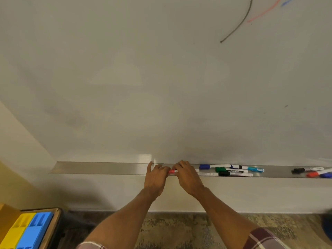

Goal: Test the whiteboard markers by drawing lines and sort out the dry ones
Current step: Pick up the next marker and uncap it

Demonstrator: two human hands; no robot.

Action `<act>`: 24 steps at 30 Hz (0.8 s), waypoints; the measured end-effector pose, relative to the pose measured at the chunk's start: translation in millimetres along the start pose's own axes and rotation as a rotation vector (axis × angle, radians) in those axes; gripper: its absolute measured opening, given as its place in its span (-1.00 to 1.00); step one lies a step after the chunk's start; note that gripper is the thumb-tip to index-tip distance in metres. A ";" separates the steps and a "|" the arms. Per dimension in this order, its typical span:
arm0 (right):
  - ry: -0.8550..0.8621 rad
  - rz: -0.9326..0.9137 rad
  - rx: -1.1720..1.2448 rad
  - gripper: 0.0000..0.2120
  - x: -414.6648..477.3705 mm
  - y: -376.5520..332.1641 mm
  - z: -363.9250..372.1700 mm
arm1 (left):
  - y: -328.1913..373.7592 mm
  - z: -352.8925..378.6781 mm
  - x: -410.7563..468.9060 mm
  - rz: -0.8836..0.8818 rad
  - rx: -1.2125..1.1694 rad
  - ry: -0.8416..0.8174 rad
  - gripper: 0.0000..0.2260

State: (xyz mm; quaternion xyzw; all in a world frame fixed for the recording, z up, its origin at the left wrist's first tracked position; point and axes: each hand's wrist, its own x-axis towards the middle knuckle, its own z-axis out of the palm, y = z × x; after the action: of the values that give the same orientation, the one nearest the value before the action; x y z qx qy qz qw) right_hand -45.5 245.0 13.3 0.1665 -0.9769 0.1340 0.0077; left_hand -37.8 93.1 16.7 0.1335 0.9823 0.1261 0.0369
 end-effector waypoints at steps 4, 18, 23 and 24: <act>-0.018 -0.056 -0.066 -0.71 -1.9 -0.9 -12.7 | 5.3 -12.5 -2.8 0.082 -0.018 0.081 -0.71; 0.022 -0.200 -0.050 -0.72 -1.7 -13.4 -66.0 | 1.7 -49.4 2.3 0.284 0.367 0.270 -0.70; 0.118 -0.154 0.016 -0.59 -5.0 -18.9 -73.0 | 1.6 -62.0 0.8 0.316 0.413 0.347 -0.63; 0.135 -0.160 0.019 -0.52 -5.8 -19.3 -72.9 | 1.7 -62.9 0.9 0.326 0.414 0.350 -0.63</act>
State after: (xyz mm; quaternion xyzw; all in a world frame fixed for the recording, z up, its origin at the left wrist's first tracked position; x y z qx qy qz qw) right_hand -35.9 248.6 88.3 0.2344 -0.9564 0.1533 0.0827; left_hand -45.0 79.9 77.8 0.2699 0.9442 -0.0512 -0.1815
